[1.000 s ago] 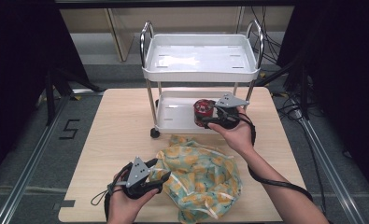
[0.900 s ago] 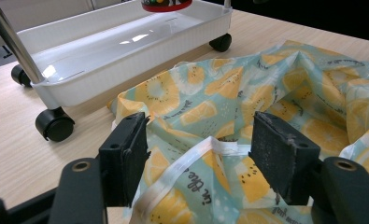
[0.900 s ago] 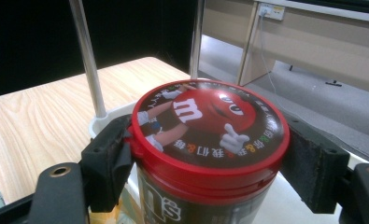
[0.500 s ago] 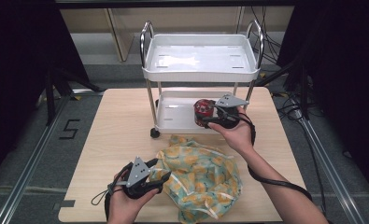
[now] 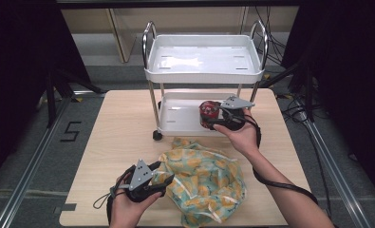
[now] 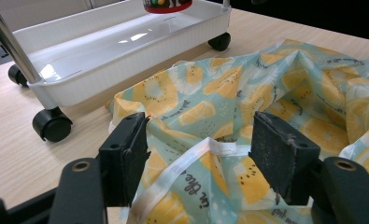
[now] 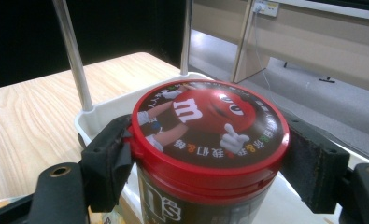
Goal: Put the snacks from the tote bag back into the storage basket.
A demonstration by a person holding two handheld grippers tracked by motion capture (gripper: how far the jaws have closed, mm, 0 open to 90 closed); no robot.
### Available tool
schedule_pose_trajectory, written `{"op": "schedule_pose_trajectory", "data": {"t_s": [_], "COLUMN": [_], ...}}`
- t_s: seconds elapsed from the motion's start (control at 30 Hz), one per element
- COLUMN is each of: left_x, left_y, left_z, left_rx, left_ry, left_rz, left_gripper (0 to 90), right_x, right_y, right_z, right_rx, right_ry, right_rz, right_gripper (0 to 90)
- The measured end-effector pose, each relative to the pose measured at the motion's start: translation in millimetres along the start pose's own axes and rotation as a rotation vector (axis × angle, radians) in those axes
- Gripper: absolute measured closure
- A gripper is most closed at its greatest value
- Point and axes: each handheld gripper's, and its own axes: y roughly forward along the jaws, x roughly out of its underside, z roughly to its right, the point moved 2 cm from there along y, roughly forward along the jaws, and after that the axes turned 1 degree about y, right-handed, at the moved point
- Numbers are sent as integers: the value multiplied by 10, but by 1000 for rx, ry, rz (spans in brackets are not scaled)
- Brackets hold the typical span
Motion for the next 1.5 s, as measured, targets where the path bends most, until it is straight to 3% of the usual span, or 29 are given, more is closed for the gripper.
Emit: {"op": "schedule_pose_trajectory", "data": {"t_s": [0.23,0.27,0.37,0.63,0.8,0.83,0.9,1.07,1.1,1.2,1.27,1.3,1.4,1.43,1.5], "left_x": [1,1,0,-1,-1,0,1,0,0,2,2,-3,0,0,-3], "left_y": [-5,-5,-6,-9,-10,-10,-9,-8,-9,-8,-9,-9,-9,-9,-8], "left_z": [-7,-7,-7,-9,-12,-13,-11,-10,-12,-9,-8,-20,-8,-8,-19], "left_rx": [-3,-3,-1,-3,-3,-1,-2,-4,-2,-3,-3,0,-3,-4,0], "left_ry": [2,2,4,5,5,5,2,3,7,4,4,26,7,6,24], "left_rz": [0,-1,-1,1,1,1,1,1,1,1,0,-1,1,0,-1], "left_gripper": [361,361,361,361,361,361,361,360,361,361,361,361,361,361,361], "right_x": [20,16,24,21,17,28,29,26,29,37,38,39,43,50,51], "right_y": [27,32,36,67,93,86,90,112,111,112,122,126,126,144,143], "right_z": [20,39,11,10,29,9,9,36,22,33,27,36,37,75,75], "right_rx": [19,14,15,12,-11,16,14,1,-1,15,-1,1,15,29,36], "right_ry": [-4,-24,5,7,-20,11,12,-19,3,5,14,9,13,-22,-21], "right_rz": [5,9,5,9,18,8,9,5,3,-7,5,5,6,-4,0], "right_gripper": [259,259,259,259,259,259,258,259,259,259,259,259,259,259,259]}}
